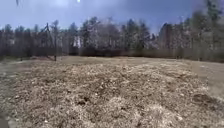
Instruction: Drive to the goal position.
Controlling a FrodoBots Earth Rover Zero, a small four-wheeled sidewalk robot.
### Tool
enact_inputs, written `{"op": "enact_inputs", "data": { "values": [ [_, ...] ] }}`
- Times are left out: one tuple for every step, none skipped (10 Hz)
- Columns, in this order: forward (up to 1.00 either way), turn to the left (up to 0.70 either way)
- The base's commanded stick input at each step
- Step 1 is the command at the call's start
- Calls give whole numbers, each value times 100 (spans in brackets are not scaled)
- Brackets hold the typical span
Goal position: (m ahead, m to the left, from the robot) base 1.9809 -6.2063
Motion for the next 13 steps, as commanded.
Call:
{"op": "enact_inputs", "data": {
  "values": [
    [70, -35],
    [70, -35],
    [70, -35],
    [70, -35],
    [70, -34],
    [70, 0],
    [70, 0],
    [70, 0],
    [70, 0],
    [70, 0],
    [70, 0],
    [70, 0],
    [70, 0]
  ]
}}
